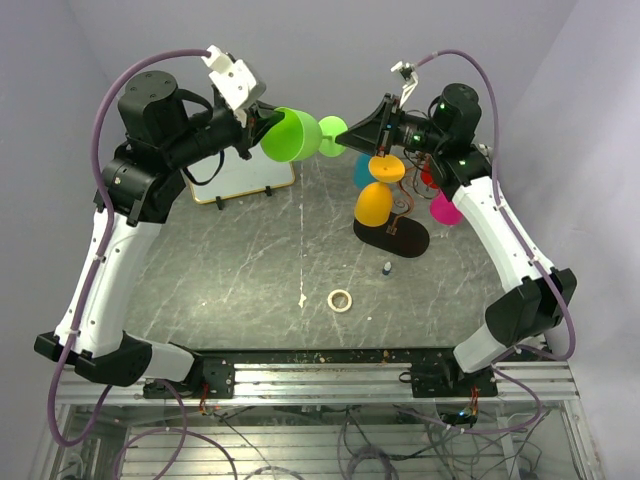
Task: Place the wine glass upside down on the wine glass rack
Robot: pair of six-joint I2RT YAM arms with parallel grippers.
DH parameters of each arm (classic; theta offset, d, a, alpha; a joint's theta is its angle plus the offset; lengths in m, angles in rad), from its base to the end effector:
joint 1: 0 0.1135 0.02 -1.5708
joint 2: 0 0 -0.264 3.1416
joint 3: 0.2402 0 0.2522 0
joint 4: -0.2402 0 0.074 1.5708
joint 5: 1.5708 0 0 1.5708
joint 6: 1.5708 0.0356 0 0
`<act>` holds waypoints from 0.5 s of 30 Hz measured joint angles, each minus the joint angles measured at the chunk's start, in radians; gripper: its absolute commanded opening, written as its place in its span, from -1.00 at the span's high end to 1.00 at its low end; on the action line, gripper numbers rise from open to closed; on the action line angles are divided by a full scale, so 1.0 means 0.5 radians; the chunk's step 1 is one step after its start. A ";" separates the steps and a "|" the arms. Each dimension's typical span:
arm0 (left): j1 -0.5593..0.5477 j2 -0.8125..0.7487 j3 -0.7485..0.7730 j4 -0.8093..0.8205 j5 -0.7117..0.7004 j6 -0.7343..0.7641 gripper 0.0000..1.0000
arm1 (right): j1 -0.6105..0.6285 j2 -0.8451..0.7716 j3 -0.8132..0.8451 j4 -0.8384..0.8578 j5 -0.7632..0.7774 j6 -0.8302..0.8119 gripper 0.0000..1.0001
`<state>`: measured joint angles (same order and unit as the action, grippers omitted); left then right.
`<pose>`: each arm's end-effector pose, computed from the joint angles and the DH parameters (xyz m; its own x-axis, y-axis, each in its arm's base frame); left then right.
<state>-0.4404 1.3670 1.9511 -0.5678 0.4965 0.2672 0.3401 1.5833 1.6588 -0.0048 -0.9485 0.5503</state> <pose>0.2127 -0.1190 0.5589 0.2270 0.1497 -0.9623 0.7732 0.5731 0.2715 0.3274 0.1465 0.4625 -0.4445 0.1661 -0.8803 -0.8518 0.2256 0.4727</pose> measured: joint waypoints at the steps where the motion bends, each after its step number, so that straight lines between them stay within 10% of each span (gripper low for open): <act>1: -0.001 0.000 -0.002 0.000 0.000 0.007 0.86 | 0.002 0.003 0.001 -0.001 0.010 0.001 0.68; 15: -0.027 0.000 -0.050 0.008 0.010 0.043 0.57 | -0.002 0.014 0.050 -0.151 0.178 -0.030 1.00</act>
<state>-0.4541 1.3670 1.9259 -0.5640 0.5014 0.2886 0.3389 1.5902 1.6840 -0.0803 -0.8597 0.5354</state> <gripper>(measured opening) 0.158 0.020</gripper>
